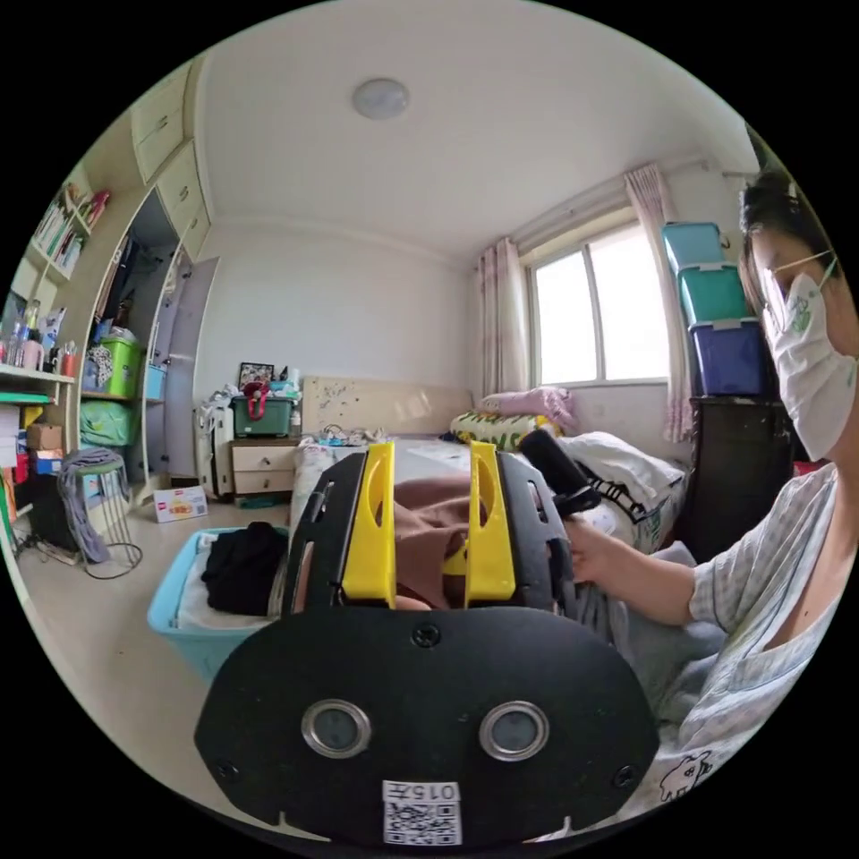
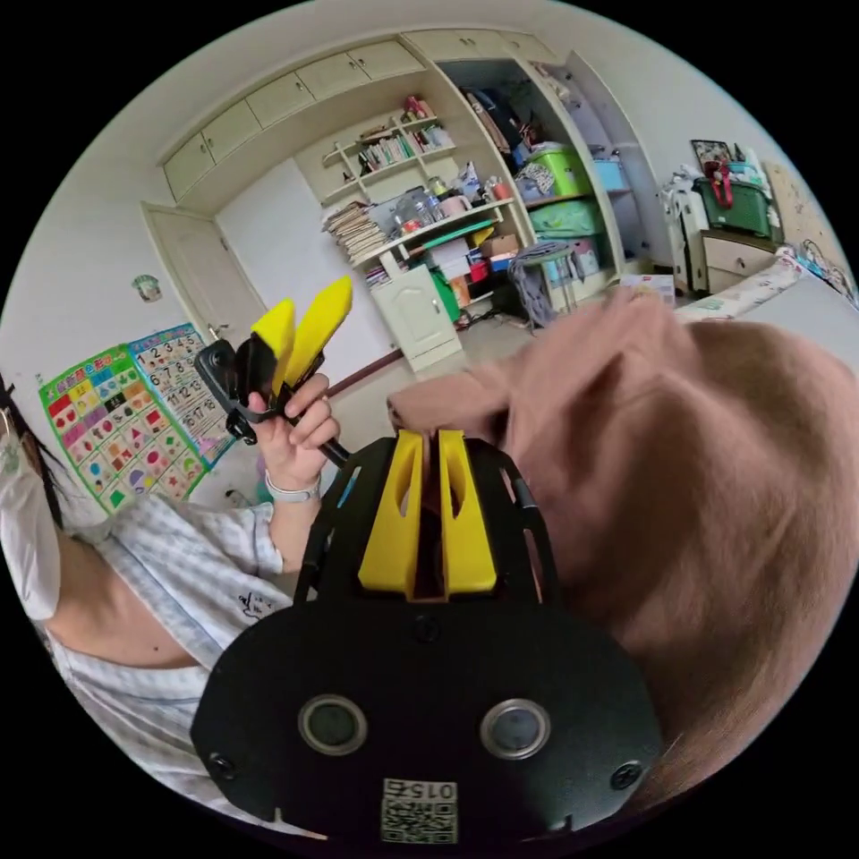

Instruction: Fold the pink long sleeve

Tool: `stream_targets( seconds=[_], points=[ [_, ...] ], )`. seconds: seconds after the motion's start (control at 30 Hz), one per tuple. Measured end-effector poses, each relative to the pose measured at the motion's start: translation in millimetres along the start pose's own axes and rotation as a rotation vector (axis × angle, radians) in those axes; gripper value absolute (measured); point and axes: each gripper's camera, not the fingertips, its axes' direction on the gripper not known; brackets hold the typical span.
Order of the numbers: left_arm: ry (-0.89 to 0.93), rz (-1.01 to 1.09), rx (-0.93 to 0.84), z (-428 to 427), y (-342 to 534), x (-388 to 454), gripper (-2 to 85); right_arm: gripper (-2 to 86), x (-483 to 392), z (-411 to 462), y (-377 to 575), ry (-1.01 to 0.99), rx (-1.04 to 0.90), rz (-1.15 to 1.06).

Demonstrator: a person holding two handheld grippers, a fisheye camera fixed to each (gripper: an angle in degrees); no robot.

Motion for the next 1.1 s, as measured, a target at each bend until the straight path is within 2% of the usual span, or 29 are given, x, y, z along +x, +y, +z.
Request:
stream_targets(
  seconds=[0.17,0.27,0.33,0.47,0.53,0.77,0.97,1.1],
  points=[
    [0.028,0.11,-0.12,43,-13,17,11.9,1.0,-31,-77,46,-0.142,0.197,-0.151],
    [0.137,0.218,-0.247,70,-15,35,11.1,0.0,-41,-124,81,-0.017,0.321,-0.182],
    [0.143,0.29,-0.36,83,-15,48,12.3,-0.3,-41,-143,106,0.153,0.361,-0.191],
    [0.172,0.369,-0.305,67,-16,66,11.8,-0.5,-32,-150,131,0.289,0.388,-0.177],
    [0.237,0.421,-0.377,70,-21,83,12.5,-0.5,-26,-147,137,0.296,0.404,-0.168],
    [0.083,0.608,-0.572,112,-9,110,11.4,-0.5,-24,-120,143,0.25,0.417,-0.178],
    [0.059,0.638,-0.517,113,-1,107,8.3,-0.4,-47,-94,146,0.321,0.428,-0.221],
    [0.034,0.577,-0.357,95,-10,79,5.9,-0.3,-72,-80,128,0.386,0.378,-0.254]
  ],
)
